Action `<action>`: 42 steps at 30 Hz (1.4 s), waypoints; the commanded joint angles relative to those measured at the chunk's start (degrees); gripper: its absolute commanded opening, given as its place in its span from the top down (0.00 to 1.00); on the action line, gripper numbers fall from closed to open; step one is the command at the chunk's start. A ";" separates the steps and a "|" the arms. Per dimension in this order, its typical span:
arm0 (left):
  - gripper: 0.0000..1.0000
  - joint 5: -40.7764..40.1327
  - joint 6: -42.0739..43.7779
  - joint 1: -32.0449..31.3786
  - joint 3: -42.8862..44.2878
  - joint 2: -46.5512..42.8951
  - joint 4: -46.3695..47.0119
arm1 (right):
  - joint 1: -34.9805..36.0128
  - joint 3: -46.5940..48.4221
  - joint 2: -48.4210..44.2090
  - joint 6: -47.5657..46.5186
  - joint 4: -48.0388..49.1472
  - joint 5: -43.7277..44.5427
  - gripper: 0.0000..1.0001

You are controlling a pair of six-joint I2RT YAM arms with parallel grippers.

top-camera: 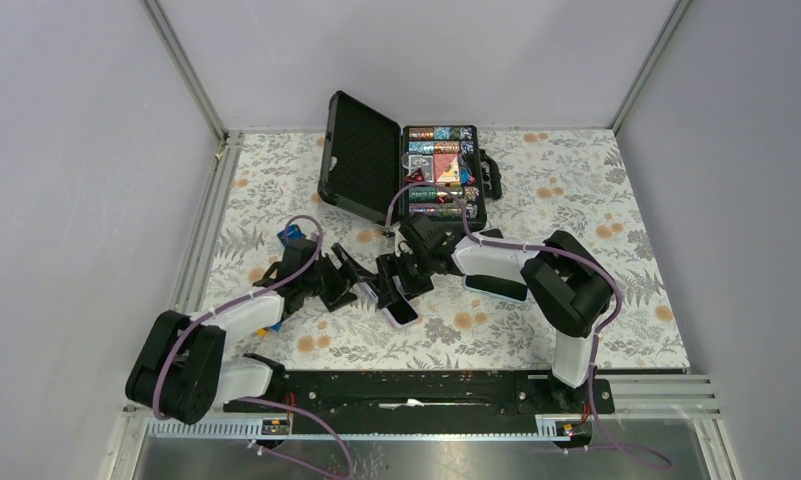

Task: Take the phone out of the phone case
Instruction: Pick up the phone at the center of the board.

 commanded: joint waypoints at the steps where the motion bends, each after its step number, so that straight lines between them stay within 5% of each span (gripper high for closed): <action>1: 0.25 0.93 -2.44 -1.83 0.00 3.81 8.79 | -0.24 -1.11 -2.03 3.40 5.71 -5.01 0.51; 7: 0.56 1.49 -4.72 -3.08 -0.98 8.60 13.60 | -0.24 -2.39 -1.60 4.50 8.29 -5.44 0.51; 15: 0.66 1.58 -7.35 -5.15 -1.41 11.50 16.42 | -0.24 -2.32 0.19 5.33 10.05 -4.62 0.50; 18: 0.81 1.73 -8.12 -5.25 -1.49 11.63 16.76 | -0.24 -2.40 0.74 5.28 10.67 -4.24 0.47; 22: 1.00 1.29 -7.44 -5.23 -0.97 10.64 16.56 | -0.24 -4.70 -0.83 4.32 13.22 -2.69 0.16; 25: 1.00 0.47 -5.01 -5.25 1.21 9.27 13.89 | -0.69 -6.54 -3.97 2.43 13.21 -1.61 0.01; 42: 1.00 -1.31 14.31 -5.25 13.52 -11.03 -5.32 | -5.75 -18.89 -30.13 7.76 19.01 -1.63 0.02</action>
